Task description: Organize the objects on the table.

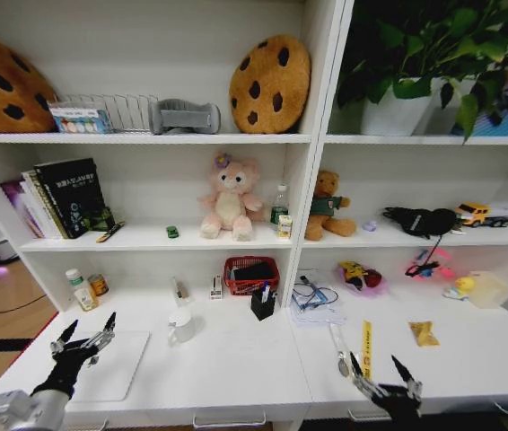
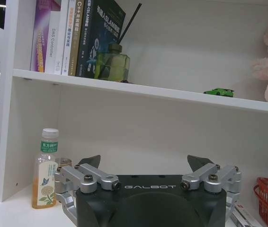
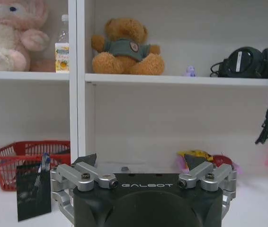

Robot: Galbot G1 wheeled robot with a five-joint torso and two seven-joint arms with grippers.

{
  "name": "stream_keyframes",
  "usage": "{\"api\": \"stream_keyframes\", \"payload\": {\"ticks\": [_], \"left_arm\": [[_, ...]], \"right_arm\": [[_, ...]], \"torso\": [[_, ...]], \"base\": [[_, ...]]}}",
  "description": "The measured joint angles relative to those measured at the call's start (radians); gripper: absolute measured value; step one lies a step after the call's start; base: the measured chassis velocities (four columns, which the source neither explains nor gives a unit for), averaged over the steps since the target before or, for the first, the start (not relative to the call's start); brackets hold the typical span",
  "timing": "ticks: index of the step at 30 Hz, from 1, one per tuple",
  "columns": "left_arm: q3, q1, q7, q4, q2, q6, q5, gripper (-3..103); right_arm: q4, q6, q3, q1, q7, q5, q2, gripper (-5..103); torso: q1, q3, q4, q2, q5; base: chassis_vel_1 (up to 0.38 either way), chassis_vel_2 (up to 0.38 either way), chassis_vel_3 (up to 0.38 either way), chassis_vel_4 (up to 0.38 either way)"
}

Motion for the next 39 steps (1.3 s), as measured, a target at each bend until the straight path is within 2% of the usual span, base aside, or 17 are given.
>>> {"api": "stream_keyframes", "payload": {"ticks": [6, 13, 29, 39], "left_arm": [[0.0, 0.0, 0.0, 0.0, 0.0, 0.0, 0.0, 100], [0.0, 0.0, 0.0, 0.0, 0.0, 0.0, 0.0, 100], [0.0, 0.0, 0.0, 0.0, 0.0, 0.0, 0.0, 100], [0.0, 0.0, 0.0, 0.0, 0.0, 0.0, 0.0, 100]], "right_arm": [[-0.008, -0.039, -0.008, 0.068, 0.0, -0.021, 0.005, 100], [-0.046, -0.036, -0.002, 0.072, 0.0, -0.034, 0.006, 100], [-0.108, -0.016, 0.041, 0.104, 0.017, 0.013, 0.009, 100], [-0.188, -0.017, 0.108, 0.15, 0.024, 0.072, -0.032, 100]], "torso": [[0.0, 0.0, -0.0001, 0.0, -0.0003], [0.0, 0.0, -0.0002, 0.0, -0.0002], [0.0, 0.0, -0.0002, 0.0, -0.0002], [0.0, 0.0, -0.0002, 0.0, -0.0004]], "base": [[0.0, 0.0, 0.0, 0.0], [0.0, 0.0, 0.0, 0.0], [0.0, 0.0, 0.0, 0.0], [-0.017, -0.017, 0.01, 0.014]]}}
